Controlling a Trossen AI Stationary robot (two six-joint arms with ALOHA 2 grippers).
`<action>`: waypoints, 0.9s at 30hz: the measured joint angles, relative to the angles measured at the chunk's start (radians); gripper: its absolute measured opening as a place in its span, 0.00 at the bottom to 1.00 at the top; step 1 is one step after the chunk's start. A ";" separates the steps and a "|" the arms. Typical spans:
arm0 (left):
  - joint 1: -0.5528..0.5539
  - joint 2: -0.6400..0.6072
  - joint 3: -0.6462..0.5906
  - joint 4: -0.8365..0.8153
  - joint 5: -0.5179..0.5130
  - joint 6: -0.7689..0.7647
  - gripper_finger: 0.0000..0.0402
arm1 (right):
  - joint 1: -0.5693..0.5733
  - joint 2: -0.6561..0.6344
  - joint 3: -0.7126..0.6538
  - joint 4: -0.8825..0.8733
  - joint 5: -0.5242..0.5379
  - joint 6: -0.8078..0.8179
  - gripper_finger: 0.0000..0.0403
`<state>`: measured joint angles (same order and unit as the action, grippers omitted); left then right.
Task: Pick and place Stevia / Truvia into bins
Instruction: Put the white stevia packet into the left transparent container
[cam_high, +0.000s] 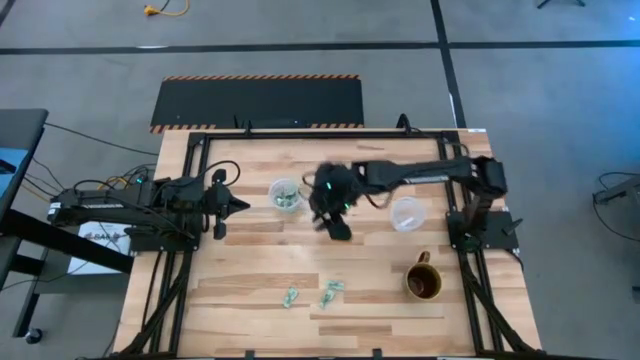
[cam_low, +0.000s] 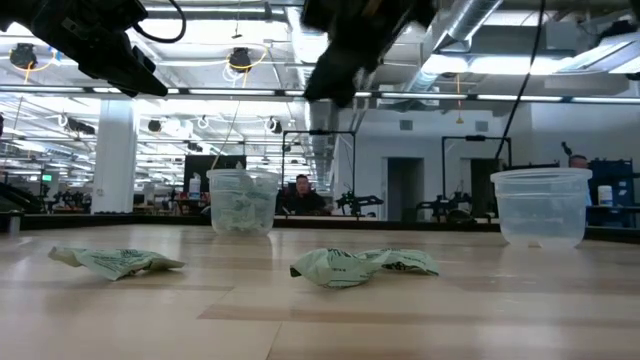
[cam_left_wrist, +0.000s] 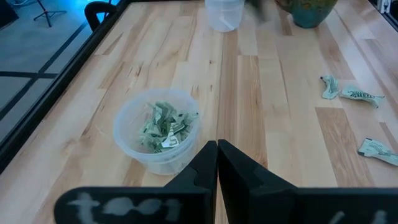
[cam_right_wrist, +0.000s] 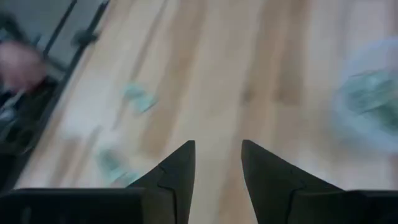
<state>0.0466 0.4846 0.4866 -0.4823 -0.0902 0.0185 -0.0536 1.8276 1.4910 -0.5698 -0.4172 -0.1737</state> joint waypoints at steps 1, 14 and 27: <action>0.000 0.000 0.000 0.000 0.000 0.000 0.00 | 0.036 -0.017 0.000 -0.041 0.015 0.014 0.30; 0.000 0.000 0.000 0.000 0.000 0.000 0.00 | 0.455 0.014 -0.136 -0.112 0.375 0.258 0.30; 0.000 0.000 0.000 0.000 0.000 0.000 0.00 | 0.412 0.125 -0.138 -0.063 0.311 0.337 0.32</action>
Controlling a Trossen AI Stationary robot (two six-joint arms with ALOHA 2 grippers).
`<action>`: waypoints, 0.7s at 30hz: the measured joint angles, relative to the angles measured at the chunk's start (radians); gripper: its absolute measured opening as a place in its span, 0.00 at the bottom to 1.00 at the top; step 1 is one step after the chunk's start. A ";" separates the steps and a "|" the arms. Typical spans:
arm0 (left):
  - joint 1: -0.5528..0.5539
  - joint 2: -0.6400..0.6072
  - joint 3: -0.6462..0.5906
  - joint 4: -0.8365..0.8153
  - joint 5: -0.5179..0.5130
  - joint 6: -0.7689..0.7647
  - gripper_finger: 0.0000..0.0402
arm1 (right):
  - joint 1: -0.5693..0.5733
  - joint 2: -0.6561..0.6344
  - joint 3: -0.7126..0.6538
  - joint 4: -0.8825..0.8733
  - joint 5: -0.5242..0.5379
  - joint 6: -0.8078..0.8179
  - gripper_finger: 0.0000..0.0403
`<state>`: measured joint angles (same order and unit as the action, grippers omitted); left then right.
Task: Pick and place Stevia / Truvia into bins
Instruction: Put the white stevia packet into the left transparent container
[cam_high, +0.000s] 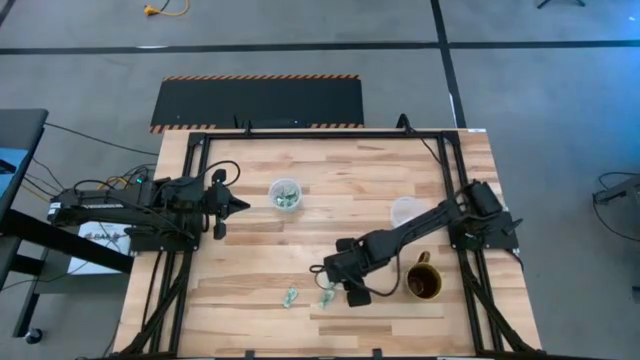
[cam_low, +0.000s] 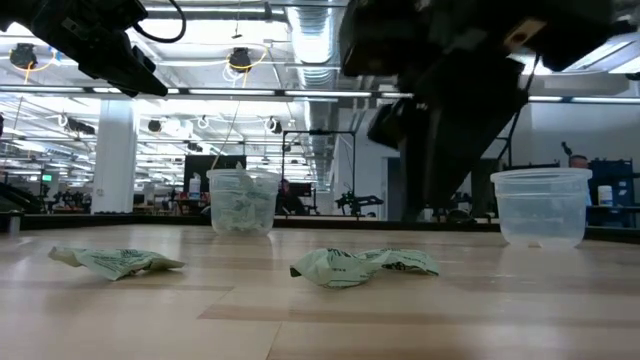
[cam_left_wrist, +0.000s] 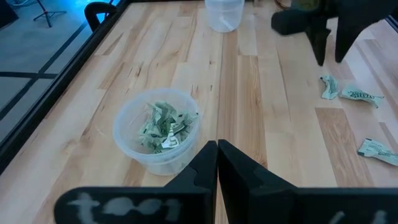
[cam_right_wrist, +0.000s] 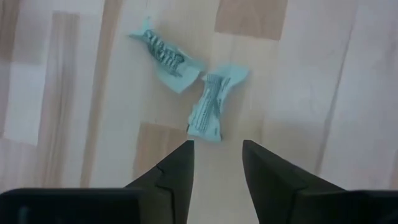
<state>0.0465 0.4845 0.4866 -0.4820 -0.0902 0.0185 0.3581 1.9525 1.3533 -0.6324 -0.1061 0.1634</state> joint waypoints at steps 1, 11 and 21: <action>0.000 0.000 0.000 0.000 0.000 0.000 0.00 | -0.004 0.012 0.001 0.017 -0.012 0.002 0.33; 0.000 0.000 0.000 0.000 0.000 0.000 0.00 | -0.005 0.050 0.009 0.073 -0.052 0.020 0.44; 0.000 0.000 0.000 0.000 0.000 0.000 0.00 | 0.016 0.063 0.008 0.098 0.037 0.029 0.46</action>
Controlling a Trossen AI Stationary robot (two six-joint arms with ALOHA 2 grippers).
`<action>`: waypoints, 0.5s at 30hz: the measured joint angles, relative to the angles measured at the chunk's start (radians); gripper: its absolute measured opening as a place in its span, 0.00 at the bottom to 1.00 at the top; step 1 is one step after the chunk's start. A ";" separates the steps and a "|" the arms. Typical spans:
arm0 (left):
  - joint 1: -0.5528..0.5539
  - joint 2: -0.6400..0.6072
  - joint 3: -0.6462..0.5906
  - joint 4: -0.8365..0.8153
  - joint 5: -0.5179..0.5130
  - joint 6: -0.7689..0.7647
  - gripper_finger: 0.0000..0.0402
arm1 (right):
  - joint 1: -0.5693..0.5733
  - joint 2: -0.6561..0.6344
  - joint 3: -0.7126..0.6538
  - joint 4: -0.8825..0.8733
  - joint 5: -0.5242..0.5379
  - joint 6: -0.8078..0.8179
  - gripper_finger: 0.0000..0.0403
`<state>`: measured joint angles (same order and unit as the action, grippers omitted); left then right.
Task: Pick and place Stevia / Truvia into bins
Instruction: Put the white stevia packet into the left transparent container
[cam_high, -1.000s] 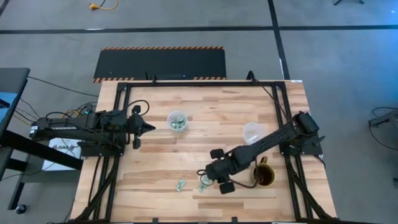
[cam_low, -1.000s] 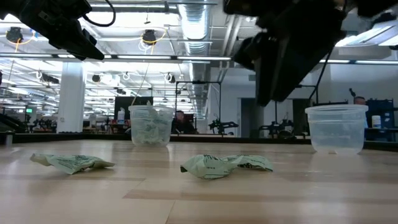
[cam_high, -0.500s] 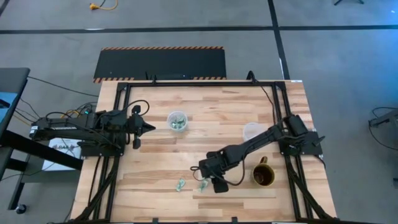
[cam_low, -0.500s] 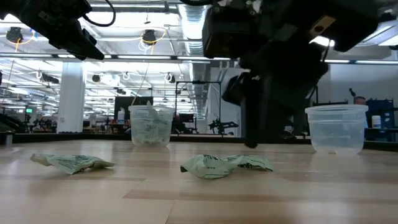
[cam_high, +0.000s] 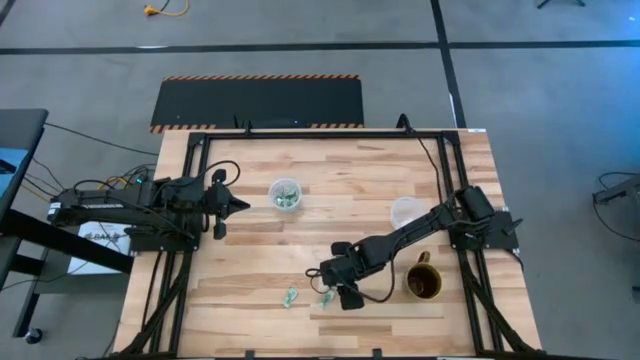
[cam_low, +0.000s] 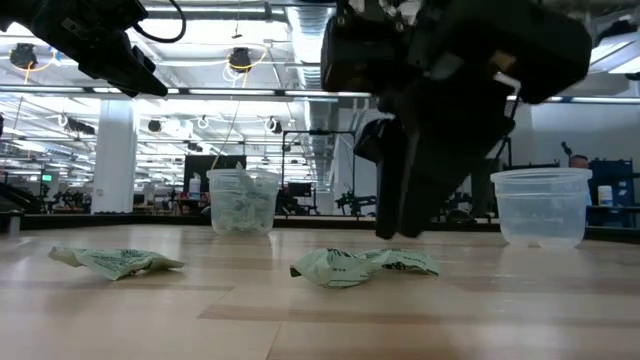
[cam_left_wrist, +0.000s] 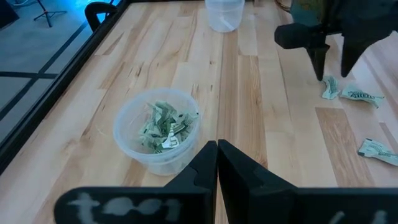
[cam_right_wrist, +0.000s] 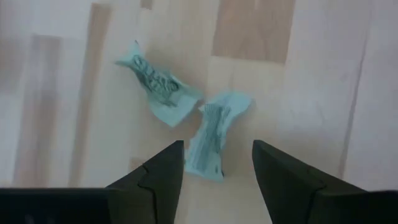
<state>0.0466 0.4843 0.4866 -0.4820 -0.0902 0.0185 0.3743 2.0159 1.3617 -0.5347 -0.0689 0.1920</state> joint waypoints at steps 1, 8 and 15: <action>0.000 0.000 0.000 0.000 0.000 0.000 0.00 | 0.005 0.000 0.000 0.012 0.000 0.003 0.46; 0.000 0.000 0.000 0.000 0.000 0.000 0.00 | 0.034 0.001 0.001 0.020 0.079 0.011 0.45; 0.000 0.000 0.000 0.000 0.000 0.000 0.00 | 0.034 0.001 0.000 0.020 0.118 0.018 0.43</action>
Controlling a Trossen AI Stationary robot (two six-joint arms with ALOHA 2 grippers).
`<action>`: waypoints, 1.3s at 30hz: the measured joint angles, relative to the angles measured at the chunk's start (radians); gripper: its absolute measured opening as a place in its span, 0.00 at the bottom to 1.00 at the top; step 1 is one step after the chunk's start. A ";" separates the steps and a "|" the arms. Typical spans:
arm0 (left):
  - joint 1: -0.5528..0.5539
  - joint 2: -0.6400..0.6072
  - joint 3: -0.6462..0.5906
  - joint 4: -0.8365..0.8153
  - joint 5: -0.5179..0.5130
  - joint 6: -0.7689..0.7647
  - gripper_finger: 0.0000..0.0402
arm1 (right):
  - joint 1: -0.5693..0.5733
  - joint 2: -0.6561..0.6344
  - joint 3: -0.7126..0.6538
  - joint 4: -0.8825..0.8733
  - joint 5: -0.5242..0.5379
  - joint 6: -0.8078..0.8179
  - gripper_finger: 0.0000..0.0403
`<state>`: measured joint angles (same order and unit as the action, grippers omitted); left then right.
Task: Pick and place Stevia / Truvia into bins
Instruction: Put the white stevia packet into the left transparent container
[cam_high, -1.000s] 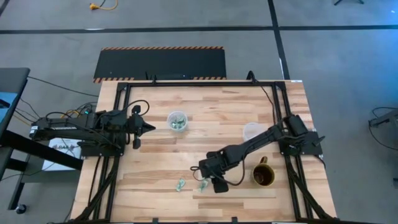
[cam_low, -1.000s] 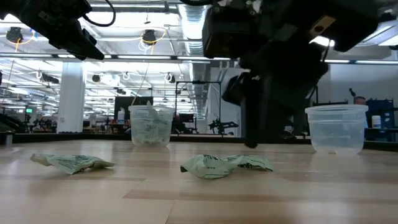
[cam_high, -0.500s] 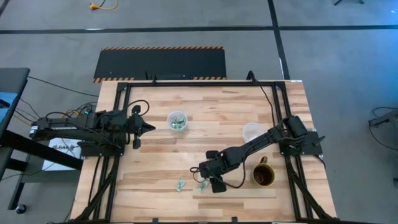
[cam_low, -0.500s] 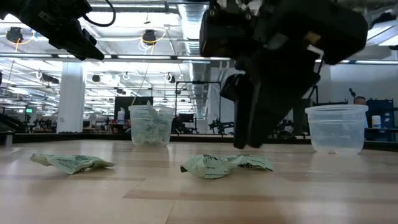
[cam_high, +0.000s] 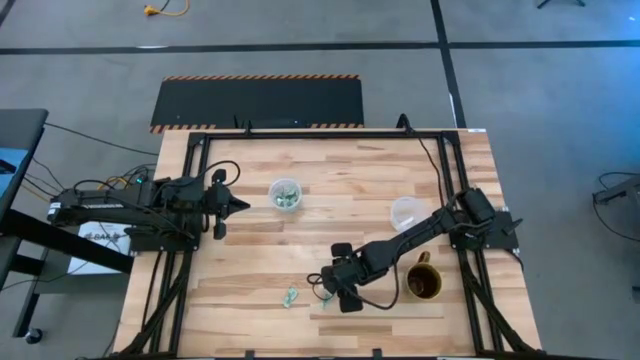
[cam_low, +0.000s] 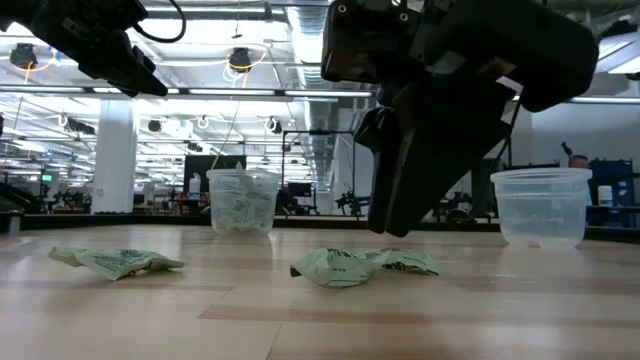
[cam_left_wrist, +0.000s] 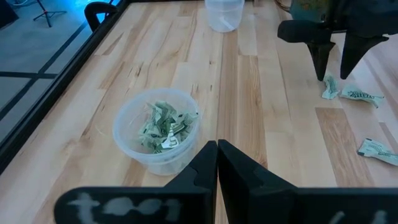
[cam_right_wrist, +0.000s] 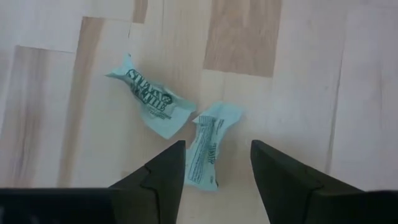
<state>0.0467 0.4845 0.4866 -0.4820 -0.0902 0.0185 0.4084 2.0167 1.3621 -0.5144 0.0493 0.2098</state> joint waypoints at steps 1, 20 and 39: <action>0.000 0.000 0.000 0.000 0.000 0.000 0.00 | 0.000 0.000 0.000 -0.001 0.000 0.000 0.43; 0.000 0.000 0.000 0.000 0.000 0.000 0.00 | 0.017 0.083 0.014 0.015 -0.013 0.000 0.41; 0.000 0.000 0.000 -0.002 0.000 0.000 0.00 | 0.017 0.088 0.026 -0.022 0.004 -0.022 0.10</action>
<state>0.0467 0.4843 0.4866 -0.4835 -0.0906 0.0185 0.4252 2.1044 1.3876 -0.5362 0.0536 0.1881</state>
